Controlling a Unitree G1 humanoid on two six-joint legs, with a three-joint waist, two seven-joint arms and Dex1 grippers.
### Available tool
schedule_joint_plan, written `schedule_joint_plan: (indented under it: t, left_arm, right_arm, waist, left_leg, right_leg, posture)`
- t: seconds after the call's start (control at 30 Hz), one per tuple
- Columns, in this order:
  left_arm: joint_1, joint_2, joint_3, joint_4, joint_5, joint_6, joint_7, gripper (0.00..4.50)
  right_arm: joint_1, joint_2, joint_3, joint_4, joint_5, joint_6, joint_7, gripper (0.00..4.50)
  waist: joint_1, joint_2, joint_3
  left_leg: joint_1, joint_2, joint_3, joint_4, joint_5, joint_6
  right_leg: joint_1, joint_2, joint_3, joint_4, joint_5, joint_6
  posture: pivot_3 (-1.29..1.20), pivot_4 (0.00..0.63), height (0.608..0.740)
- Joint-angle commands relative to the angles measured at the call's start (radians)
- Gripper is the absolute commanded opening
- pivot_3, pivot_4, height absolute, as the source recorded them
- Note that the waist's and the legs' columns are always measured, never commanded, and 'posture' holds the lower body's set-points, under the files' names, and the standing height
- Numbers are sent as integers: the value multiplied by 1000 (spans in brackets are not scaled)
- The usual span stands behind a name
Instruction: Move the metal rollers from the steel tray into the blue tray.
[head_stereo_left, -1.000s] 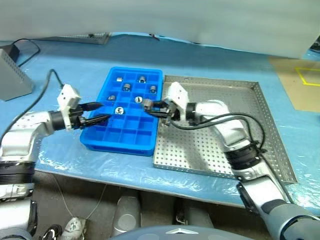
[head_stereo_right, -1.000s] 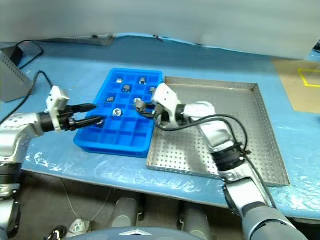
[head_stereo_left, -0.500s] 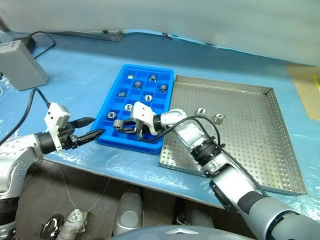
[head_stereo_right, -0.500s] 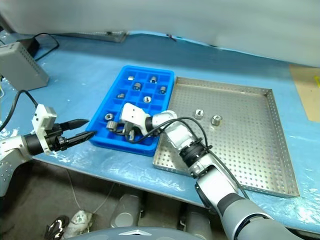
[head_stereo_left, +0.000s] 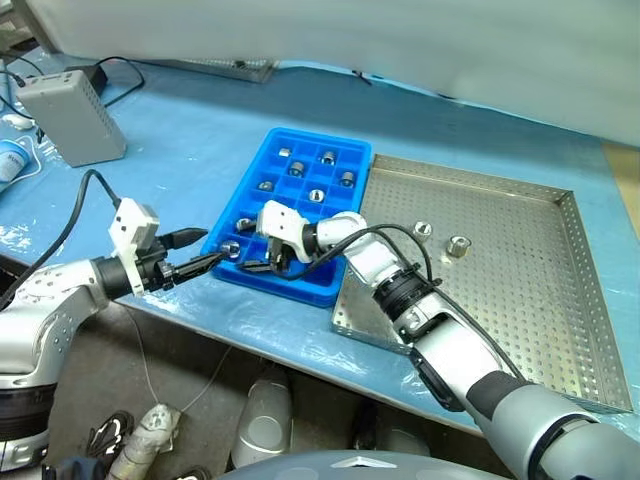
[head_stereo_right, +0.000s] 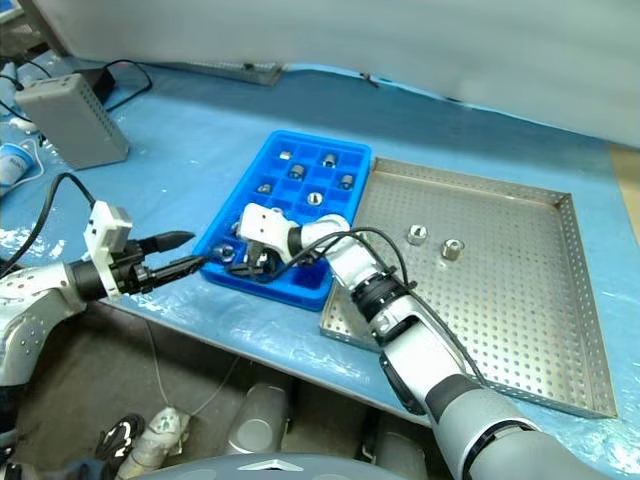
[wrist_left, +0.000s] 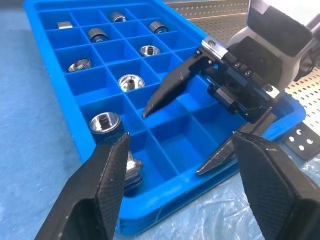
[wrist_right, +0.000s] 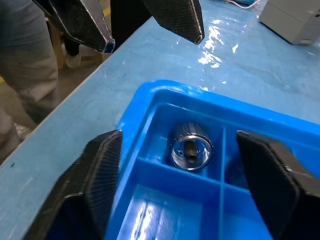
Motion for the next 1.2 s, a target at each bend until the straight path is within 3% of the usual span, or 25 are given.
schedule_joint_plan:
  t: [0.03, 0.33, 0.57, 0.83, 0.97, 1.2]
  left_arm:
    - [-79, -9, -47, 59, 19, -42, -35, 3445]
    - [-321, -50, -177, 264, 99, -134, -133, 3445]
    - [-480, -208, -273, 373, 128, -171, -158, 3445]
    - [-598, -378, -354, 536, 203, -258, -175, 3445]
    - [-613, -401, -362, 570, 216, -285, -207, 3445]
    - [-587, -416, -364, 566, 232, -299, -219, 3445]
  right_arm:
    - [29, -26, -39, -136, 12, 57, -22, 3754]
    - [147, -167, -191, -469, 66, 267, -117, 3754]
    - [306, -290, -319, -643, 58, 370, -246, 3754]
    - [364, -298, -414, -597, 39, 360, -430, 3754]
    - [382, -301, -414, -547, 32, 342, -460, 3754]
    - [407, -362, -461, -415, 22, 292, -511, 3754]
  waist:
    - [-4, 0, 0]
    - [-38, -1, -1]
    - [-83, -2, -1]
    - [-167, -2, -1]
    - [-193, -2, -1]
    - [-193, -2, -1]
  left_leg:
    - [0, 0, 0, 0, 0, 0]
    - [0, 6, 0, 1, 4, -6]
    - [-1, 5, 1, 2, 6, -9]
    - [-2, 6, 1, 2, 6, -9]
    - [-2, 6, 1, 2, 6, -9]
    - [-3, 4, 1, 4, 5, -6]
  right_leg:
    - [0, 0, 0, 1, 0, 0]
    - [-2, 9, 4, 2, 0, 0]
    - [-2, 9, 5, 2, 1, -1]
    - [-2, 10, 5, 2, 1, -1]
    - [-2, 11, 4, 1, 1, -2]
    - [-2, 9, 4, 0, 1, -3]
  posture:
    - [432, 150, 740]
    - [295, 150, 740]
    - [181, 150, 740]
    - [87, 150, 740]
    - [80, 150, 740]
    - [85, 150, 740]
